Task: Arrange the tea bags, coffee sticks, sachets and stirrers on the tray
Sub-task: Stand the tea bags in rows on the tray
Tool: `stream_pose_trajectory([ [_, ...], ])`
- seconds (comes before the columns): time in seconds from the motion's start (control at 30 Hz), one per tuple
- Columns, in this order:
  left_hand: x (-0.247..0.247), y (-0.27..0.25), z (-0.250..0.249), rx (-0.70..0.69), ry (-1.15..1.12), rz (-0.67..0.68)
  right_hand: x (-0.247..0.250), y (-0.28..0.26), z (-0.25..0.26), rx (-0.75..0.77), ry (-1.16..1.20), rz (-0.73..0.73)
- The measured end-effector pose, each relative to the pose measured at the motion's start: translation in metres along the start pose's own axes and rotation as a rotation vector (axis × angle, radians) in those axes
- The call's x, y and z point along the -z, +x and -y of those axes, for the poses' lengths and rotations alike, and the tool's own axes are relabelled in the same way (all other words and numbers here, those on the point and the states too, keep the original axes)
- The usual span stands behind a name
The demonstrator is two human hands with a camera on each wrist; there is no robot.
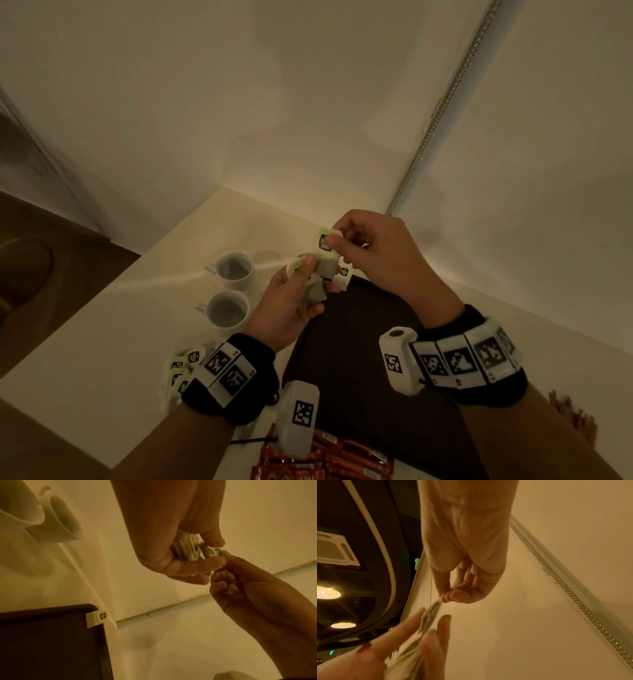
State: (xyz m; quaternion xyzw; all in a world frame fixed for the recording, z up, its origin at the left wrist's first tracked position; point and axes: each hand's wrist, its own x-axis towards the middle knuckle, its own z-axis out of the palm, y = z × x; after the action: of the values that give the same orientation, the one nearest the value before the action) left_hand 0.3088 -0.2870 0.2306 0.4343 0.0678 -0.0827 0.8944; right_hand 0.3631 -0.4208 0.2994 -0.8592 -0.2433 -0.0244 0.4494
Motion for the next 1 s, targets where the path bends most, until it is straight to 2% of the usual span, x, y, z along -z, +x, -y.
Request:
stream_pose_trajectory([
  [0.1,0.000,0.002,0.001,0.043,-0.024,-0.044,0.001,0.001,0.000,-0.072,0.048,0.005],
  [0.17,0.000,0.002,0.002,0.053,-0.032,-0.049,0.002,0.001,-0.001,-0.066,0.020,-0.011],
  [0.37,0.000,0.003,0.003,0.048,0.025,0.017,0.002,0.001,-0.002,-0.043,-0.032,0.000],
  [0.5,-0.003,0.004,0.007,0.059,0.033,0.048,0.005,0.002,-0.003,-0.122,0.081,-0.013],
  [0.6,-0.005,0.005,0.008,0.054,0.027,0.052,0.006,0.003,-0.001,-0.167,0.067,-0.014],
  [0.7,-0.004,0.007,0.011,0.070,0.001,0.030,0.009,0.002,-0.003,-0.182,0.017,0.013],
  [0.87,-0.002,0.009,0.014,0.103,0.030,0.014,0.011,0.004,-0.015,-0.120,-0.028,0.047],
  [1.0,0.012,0.016,0.015,0.163,-0.054,-0.097,0.018,0.005,-0.037,-0.142,0.019,0.021],
])
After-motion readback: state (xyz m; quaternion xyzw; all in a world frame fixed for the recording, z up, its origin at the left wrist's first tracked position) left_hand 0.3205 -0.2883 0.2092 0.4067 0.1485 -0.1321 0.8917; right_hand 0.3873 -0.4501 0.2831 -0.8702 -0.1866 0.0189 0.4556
